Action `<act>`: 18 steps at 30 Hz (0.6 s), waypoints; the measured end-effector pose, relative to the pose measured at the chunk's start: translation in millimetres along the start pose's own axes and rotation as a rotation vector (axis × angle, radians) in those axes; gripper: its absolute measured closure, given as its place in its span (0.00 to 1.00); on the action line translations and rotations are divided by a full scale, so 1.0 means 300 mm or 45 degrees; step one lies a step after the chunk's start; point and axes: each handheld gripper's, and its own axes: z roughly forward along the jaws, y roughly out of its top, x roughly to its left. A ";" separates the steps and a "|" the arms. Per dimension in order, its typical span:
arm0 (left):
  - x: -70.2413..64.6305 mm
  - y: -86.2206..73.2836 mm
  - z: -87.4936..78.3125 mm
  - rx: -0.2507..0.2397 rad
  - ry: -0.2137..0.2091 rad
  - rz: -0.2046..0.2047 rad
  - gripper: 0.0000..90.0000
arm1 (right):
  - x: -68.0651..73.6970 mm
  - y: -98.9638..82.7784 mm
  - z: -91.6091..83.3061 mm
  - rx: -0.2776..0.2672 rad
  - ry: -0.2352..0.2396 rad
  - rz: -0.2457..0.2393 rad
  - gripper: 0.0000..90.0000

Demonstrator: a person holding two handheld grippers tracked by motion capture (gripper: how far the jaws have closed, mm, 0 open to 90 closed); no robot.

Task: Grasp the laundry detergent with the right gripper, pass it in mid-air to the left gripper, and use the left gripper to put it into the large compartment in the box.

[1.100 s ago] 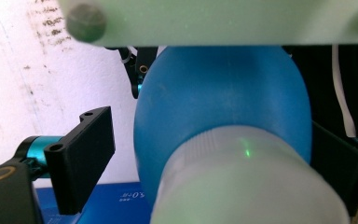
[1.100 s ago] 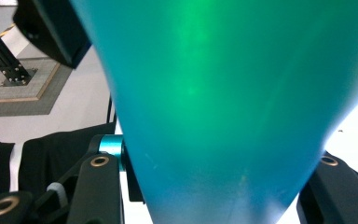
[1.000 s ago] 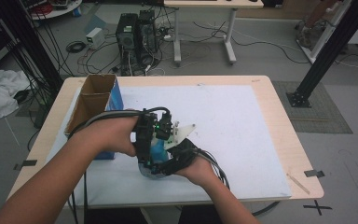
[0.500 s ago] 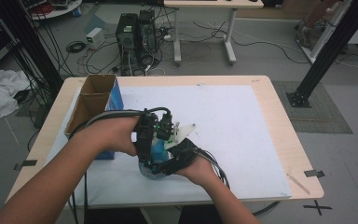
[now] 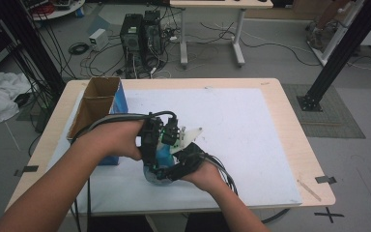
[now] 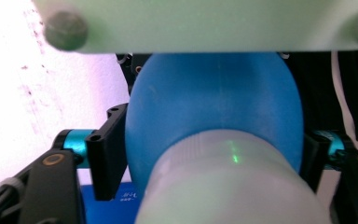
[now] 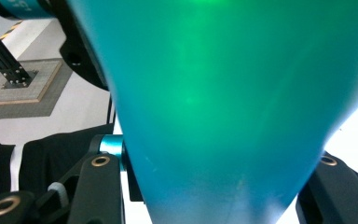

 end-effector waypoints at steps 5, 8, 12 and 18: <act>0.001 -0.002 -0.001 -0.010 0.003 -0.005 0.41 | 0.000 0.000 0.001 0.002 -0.005 -0.001 0.52; 0.002 -0.003 -0.003 -0.011 0.000 -0.007 0.42 | -0.001 0.000 0.001 0.000 -0.009 0.000 0.52; 0.004 -0.003 -0.004 0.004 -0.021 -0.027 0.42 | -0.001 0.001 0.002 -0.003 0.007 0.002 0.52; 0.000 0.003 -0.010 0.033 -0.022 -0.042 0.42 | -0.001 0.003 0.004 -0.012 0.026 -0.001 0.52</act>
